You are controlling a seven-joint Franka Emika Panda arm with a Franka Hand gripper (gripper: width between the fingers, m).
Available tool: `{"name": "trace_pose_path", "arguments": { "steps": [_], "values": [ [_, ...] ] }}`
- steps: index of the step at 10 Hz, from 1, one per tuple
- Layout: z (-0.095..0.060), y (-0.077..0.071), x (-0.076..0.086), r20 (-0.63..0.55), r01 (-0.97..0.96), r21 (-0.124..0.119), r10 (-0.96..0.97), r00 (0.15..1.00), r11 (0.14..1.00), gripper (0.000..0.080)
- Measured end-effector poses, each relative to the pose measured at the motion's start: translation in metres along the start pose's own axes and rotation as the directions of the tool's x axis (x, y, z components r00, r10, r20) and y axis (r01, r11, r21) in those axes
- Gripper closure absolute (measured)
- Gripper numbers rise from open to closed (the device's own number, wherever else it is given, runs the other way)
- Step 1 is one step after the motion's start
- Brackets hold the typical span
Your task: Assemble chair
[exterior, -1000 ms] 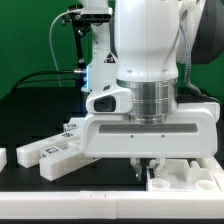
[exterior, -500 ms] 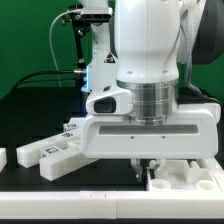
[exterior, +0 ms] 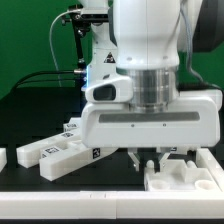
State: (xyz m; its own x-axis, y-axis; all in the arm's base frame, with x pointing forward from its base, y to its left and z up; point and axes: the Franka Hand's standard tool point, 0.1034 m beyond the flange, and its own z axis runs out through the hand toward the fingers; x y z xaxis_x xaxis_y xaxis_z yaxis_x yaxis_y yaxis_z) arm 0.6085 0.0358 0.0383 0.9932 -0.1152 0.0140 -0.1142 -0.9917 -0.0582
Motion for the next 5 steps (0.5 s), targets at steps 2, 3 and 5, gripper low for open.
{"name": "trace_pose_path", "arguments": {
  "steps": [2, 3, 5],
  "values": [
    [-0.006, -0.004, -0.002, -0.005, 0.004, 0.005, -0.004, 1.000, 1.000, 0.0314],
    [-0.006, -0.003, -0.003, -0.007, -0.001, 0.005, 0.001, 1.000, 1.000, 0.0205],
    [-0.004, -0.001, -0.013, 0.003, -0.036, 0.008, 0.036, 0.999, 0.999, 0.0162]
  ]
}}
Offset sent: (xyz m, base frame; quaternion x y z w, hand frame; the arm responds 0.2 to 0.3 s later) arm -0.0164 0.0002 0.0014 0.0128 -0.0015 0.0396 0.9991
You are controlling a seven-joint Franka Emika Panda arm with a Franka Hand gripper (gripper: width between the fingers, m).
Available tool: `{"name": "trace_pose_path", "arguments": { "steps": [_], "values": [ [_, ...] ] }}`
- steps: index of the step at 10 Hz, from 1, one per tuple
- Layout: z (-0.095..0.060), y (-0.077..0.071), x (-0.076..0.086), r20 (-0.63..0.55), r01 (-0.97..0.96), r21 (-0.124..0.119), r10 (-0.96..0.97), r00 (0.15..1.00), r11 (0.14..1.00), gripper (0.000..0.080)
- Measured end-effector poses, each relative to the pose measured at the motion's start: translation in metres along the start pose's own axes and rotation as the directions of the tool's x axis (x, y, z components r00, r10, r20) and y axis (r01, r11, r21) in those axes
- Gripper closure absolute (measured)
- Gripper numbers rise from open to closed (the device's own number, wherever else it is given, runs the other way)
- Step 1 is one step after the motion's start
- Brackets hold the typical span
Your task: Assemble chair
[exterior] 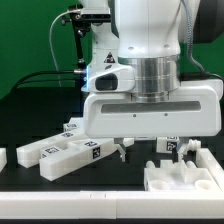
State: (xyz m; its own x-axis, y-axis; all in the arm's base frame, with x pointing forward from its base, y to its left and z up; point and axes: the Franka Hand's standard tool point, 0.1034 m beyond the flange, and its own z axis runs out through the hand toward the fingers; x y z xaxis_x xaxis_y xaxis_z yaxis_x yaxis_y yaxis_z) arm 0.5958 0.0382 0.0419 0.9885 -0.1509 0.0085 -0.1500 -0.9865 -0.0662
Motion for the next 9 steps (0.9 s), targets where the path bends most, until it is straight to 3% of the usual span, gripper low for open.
{"name": "trace_pose_path", "arguments": {
  "steps": [2, 3, 7, 9],
  "values": [
    [-0.009, -0.005, -0.010, 0.047, -0.158, 0.004, 0.158, 0.986, 0.987, 0.0152],
    [-0.012, -0.001, -0.006, 0.044, -0.176, 0.004, 0.175, 0.983, 0.984, 0.0152],
    [-0.009, -0.005, -0.009, 0.050, -0.411, 0.002, 0.411, 0.910, 0.912, 0.0151],
    [-0.013, -0.010, -0.031, 0.088, -0.598, 0.010, 0.595, 0.799, 0.801, 0.0151]
  ]
}}
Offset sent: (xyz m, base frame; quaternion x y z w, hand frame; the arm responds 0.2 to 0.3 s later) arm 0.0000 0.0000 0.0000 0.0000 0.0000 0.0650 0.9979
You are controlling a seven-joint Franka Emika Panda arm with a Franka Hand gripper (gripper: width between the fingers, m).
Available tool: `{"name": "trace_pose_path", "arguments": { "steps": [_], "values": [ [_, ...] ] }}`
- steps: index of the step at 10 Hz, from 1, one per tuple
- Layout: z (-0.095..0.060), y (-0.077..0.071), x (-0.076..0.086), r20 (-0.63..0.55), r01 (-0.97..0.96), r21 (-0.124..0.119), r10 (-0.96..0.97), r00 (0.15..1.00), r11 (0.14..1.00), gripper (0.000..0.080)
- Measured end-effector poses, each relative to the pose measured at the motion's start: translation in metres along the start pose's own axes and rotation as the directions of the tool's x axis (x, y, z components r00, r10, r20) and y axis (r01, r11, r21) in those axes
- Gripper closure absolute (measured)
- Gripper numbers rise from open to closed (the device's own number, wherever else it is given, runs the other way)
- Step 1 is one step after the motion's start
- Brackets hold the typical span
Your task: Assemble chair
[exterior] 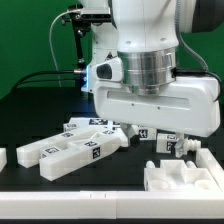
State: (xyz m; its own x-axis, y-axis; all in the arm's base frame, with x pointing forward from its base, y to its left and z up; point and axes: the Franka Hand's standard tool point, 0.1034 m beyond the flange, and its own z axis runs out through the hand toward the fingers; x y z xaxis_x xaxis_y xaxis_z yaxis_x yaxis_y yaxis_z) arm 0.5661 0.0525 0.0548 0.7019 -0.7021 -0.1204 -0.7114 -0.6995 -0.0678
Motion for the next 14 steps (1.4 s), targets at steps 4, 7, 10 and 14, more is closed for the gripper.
{"name": "trace_pose_path", "arguments": {
  "steps": [4, 7, 10, 14],
  "values": [
    [0.005, 0.001, -0.035, 0.017, -0.327, -0.003, 0.327, 0.945, 0.945, 0.0151],
    [0.006, 0.000, -0.039, 0.024, -0.502, -0.001, 0.502, 0.865, 0.865, 0.0151],
    [0.018, 0.029, -0.084, 0.020, -0.772, 0.004, 0.772, 0.635, 0.635, 0.0151],
    [0.024, 0.029, -0.091, 0.011, -0.783, 0.001, 0.783, 0.622, 0.622, 0.0151]
  ]
}}
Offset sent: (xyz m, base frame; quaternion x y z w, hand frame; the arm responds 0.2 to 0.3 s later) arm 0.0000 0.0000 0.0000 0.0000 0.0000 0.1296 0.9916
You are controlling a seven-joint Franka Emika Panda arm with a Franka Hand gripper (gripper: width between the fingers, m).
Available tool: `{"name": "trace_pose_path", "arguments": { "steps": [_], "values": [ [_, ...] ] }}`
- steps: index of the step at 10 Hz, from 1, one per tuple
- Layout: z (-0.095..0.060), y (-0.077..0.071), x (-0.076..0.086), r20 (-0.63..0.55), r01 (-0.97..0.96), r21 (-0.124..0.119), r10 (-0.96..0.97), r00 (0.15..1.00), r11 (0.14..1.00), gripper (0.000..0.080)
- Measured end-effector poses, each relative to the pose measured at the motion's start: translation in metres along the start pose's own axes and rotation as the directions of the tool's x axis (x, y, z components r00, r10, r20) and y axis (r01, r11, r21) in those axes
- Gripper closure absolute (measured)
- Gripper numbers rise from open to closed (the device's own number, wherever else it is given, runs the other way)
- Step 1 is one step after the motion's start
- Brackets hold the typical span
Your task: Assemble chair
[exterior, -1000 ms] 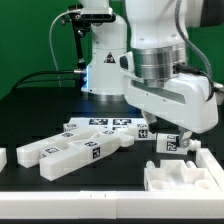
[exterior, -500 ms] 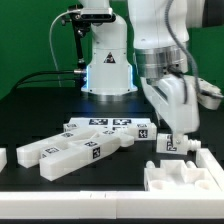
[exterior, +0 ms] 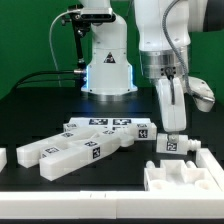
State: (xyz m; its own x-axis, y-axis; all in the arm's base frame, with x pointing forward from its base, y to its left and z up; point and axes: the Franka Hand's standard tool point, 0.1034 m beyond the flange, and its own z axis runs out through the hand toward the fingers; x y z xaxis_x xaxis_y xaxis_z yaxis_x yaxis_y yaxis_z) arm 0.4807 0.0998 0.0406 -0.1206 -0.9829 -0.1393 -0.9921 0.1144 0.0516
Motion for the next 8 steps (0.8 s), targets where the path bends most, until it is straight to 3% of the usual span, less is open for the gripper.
{"name": "trace_pose_path", "arguments": {
  "steps": [2, 4, 5, 6, 7, 8],
  "values": [
    [0.019, 0.012, -0.003, -0.021, -0.013, 0.009, 0.013, 1.000, 1.000, 0.0151],
    [0.033, 0.015, -0.001, -0.033, -0.042, 0.039, 0.043, 0.999, 0.998, 0.0151],
    [0.035, 0.016, -0.004, -0.033, -0.032, 0.031, 0.033, 0.999, 0.999, 0.0151],
    [0.035, 0.016, -0.004, -0.034, -0.028, 0.032, 0.030, 0.999, 0.999, 0.0275],
    [0.035, 0.016, -0.004, -0.034, -0.028, 0.031, 0.029, 0.999, 0.999, 0.0275],
    [0.036, 0.017, -0.004, -0.034, -0.027, 0.031, 0.028, 0.999, 0.999, 0.0413]
  ]
}}
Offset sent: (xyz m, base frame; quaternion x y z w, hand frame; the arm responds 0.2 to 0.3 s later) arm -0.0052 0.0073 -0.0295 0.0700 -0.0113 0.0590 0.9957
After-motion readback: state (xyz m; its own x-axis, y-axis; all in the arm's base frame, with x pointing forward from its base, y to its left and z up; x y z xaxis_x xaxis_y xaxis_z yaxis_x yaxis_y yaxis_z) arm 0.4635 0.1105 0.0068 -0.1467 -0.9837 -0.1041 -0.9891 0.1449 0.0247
